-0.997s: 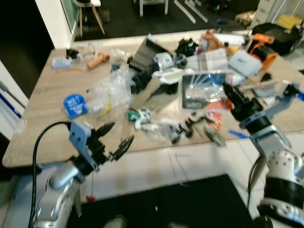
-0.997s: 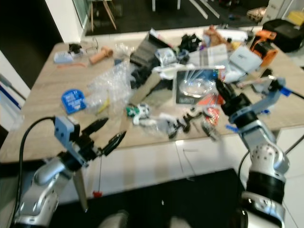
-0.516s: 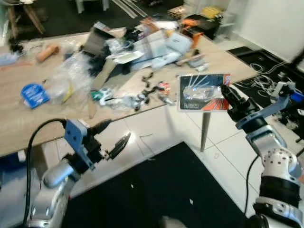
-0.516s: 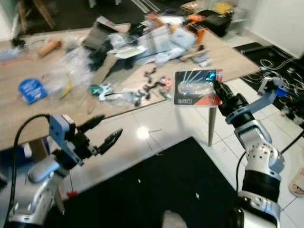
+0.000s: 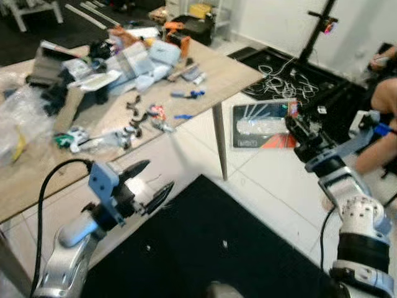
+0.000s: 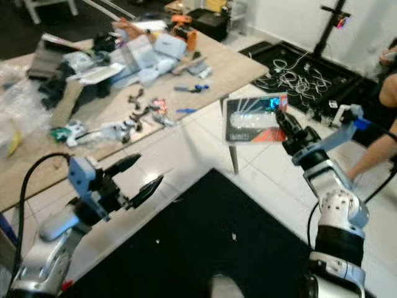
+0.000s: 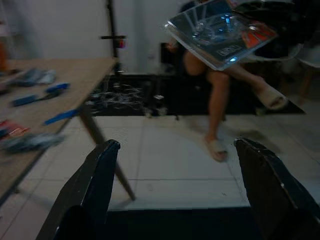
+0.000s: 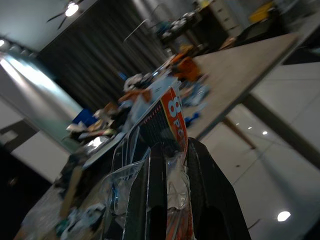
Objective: Picking trash to rubbish bin
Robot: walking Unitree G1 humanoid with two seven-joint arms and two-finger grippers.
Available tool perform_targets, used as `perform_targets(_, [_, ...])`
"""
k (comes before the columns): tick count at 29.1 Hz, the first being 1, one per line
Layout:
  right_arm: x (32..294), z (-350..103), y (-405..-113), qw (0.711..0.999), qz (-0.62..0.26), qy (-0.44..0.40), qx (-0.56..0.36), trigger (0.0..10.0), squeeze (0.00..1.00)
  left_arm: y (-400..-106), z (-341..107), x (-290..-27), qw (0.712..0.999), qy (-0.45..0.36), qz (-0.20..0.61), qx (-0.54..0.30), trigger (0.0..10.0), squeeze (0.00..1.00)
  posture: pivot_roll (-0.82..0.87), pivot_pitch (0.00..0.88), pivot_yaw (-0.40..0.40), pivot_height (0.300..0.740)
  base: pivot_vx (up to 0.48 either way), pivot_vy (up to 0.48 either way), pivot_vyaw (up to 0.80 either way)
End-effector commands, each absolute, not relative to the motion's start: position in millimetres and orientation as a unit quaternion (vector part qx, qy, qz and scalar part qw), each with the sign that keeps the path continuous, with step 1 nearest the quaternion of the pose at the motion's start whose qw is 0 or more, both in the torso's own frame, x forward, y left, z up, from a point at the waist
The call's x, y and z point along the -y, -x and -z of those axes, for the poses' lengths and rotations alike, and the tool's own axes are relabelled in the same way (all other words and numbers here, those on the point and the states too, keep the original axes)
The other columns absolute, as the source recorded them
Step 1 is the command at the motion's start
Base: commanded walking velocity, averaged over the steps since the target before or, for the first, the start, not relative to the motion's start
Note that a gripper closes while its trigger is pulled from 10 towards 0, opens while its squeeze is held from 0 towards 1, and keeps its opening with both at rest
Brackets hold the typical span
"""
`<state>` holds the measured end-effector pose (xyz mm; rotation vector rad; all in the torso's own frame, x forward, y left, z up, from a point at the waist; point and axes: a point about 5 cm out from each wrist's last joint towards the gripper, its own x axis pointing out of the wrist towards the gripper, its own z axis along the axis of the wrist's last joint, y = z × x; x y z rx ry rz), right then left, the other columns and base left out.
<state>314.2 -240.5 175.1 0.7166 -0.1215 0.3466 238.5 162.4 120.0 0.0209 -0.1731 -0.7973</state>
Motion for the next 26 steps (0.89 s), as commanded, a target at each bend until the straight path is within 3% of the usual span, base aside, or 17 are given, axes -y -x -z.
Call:
perform_targets(1, [244.2,-175.7,-313.7,0.923,-0.161,-0.344,0.062,10.0,0.00,-237.5,-116.3,-162.4,0.915,-0.020,0.395,0.076,10.0,0.00,-0.09,0.000,-0.042,0.740,0.000,0.000,-0.77])
perform_targets(26, [245.3,-173.8,-313.2,0.925,-0.161,-0.338,0.062,10.0,0.00,-236.1,-117.7,-157.8,0.909,-0.020,0.406,0.090,10.0,0.00,-0.09,0.000,-0.038,0.740,0.000,0.000,-0.77])
